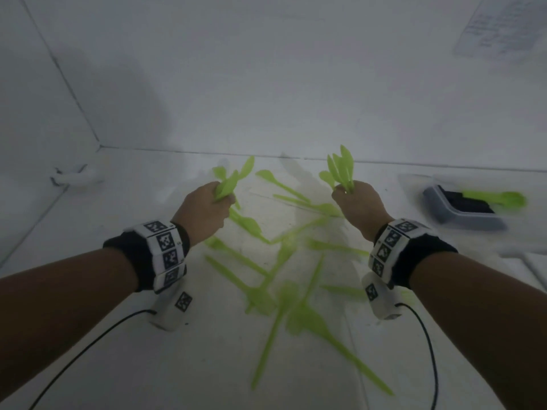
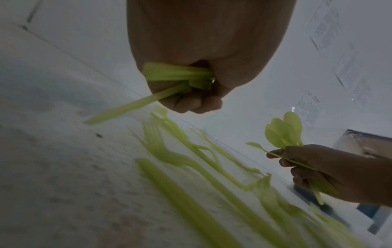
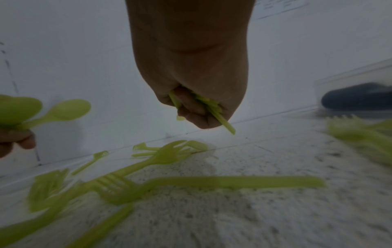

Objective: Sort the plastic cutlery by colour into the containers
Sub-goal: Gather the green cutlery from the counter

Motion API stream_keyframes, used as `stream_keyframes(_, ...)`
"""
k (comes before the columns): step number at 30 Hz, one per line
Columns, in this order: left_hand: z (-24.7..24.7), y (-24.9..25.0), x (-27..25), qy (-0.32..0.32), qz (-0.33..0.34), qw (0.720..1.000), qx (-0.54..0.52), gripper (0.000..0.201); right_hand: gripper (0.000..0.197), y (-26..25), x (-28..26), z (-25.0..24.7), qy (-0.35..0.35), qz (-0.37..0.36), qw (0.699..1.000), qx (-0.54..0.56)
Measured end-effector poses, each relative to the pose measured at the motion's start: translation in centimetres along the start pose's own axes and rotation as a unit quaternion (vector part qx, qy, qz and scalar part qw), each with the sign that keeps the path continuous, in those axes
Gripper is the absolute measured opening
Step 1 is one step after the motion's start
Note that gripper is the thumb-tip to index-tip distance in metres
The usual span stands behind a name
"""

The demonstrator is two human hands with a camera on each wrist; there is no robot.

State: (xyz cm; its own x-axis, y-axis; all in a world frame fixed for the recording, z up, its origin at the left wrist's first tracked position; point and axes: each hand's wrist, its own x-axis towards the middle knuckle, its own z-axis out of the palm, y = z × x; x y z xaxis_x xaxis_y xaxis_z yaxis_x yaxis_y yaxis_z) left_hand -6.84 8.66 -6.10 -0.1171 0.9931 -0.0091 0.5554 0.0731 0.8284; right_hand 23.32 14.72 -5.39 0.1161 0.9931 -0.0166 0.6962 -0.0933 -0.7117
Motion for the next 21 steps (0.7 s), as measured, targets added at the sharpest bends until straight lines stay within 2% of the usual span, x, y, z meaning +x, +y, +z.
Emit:
stream_keyframes(4,1.5,1.8,-0.4,0.007,0.008,1.0,-0.013,0.03,0.022,1.1,-1.4,-1.5,0.025,0.003,0.999,0.04)
stream_keyframes(11,4.8,6.4,-1.3,-0.036,-0.06,0.988,-0.14,0.042,0.026,3.7,-3.7,-5.3,0.052,-0.004,0.995,0.083)
stream_keyframes(17,9.7,10.9,-3.1,-0.101,-0.11,0.965,-0.215,0.038,0.022,3.5,-7.7,-4.9,0.029,-0.08,0.996,0.041)
stream_keyframes(19,11.3,11.9,-3.9,-0.116,-0.112,0.958,-0.236,0.029,0.013,3.0,-9.1,-4.5,0.011,-0.116,0.992,0.048)
stream_keyframes(21,12.7,12.6,-4.7,-0.106,-0.104,0.953,-0.266,0.011,0.019,2.6,-10.4,-4.2,-0.009,-0.147,0.987,0.07)
